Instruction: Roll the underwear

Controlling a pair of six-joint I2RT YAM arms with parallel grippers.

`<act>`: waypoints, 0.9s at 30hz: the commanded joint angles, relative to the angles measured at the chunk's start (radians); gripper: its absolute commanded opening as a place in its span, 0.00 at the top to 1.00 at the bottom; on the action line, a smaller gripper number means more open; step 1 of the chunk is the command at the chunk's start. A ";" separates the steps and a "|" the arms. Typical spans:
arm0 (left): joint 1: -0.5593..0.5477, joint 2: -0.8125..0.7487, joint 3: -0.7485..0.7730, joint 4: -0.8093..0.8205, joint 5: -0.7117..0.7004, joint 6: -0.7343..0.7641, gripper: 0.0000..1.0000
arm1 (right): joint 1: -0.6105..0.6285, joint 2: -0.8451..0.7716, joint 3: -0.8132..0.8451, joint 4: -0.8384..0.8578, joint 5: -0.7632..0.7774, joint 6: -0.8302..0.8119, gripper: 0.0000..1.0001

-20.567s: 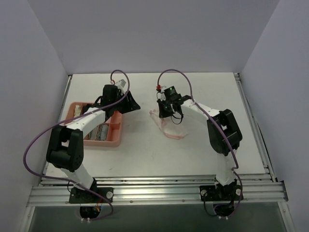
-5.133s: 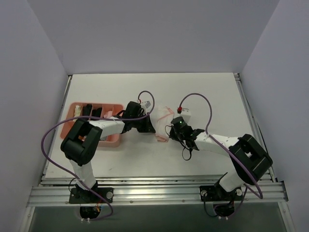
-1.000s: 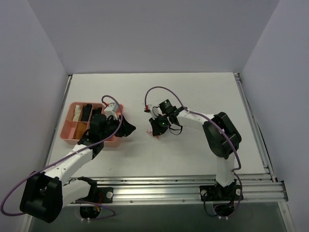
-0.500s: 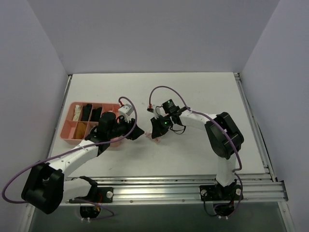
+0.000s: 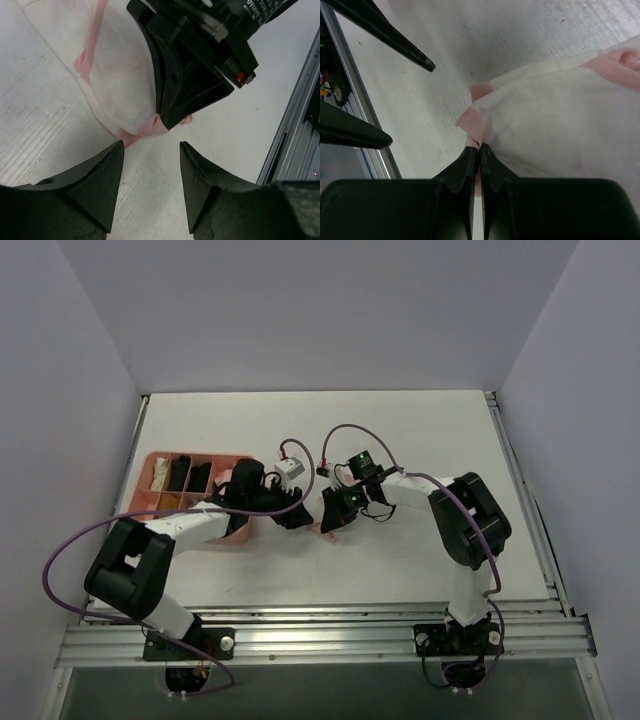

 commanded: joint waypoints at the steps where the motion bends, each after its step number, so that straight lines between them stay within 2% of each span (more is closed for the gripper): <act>1: -0.007 0.049 0.057 0.017 0.125 0.074 0.42 | -0.009 -0.056 -0.006 0.020 -0.069 0.009 1.00; 6: -0.023 0.098 0.071 -0.038 0.113 0.115 0.43 | 0.009 -0.058 -0.026 0.014 -0.057 0.018 1.00; 10: -0.057 -0.027 -0.076 0.162 0.101 0.026 0.42 | 0.078 -0.083 -0.048 0.021 -0.003 0.044 1.00; 12: -0.069 -0.110 -0.117 0.164 0.041 0.017 0.41 | 0.097 -0.084 -0.068 0.040 0.014 0.066 1.00; 15: -0.158 -0.147 -0.159 0.159 -0.008 0.043 0.38 | 0.109 -0.067 -0.087 0.053 0.017 0.098 1.00; 19: -0.229 -0.109 -0.176 0.150 -0.042 0.046 0.38 | 0.114 -0.081 -0.144 0.116 0.005 0.160 1.00; 27: -0.235 -0.138 -0.222 0.202 -0.073 0.041 0.38 | 0.118 -0.135 -0.229 0.202 0.000 0.264 1.00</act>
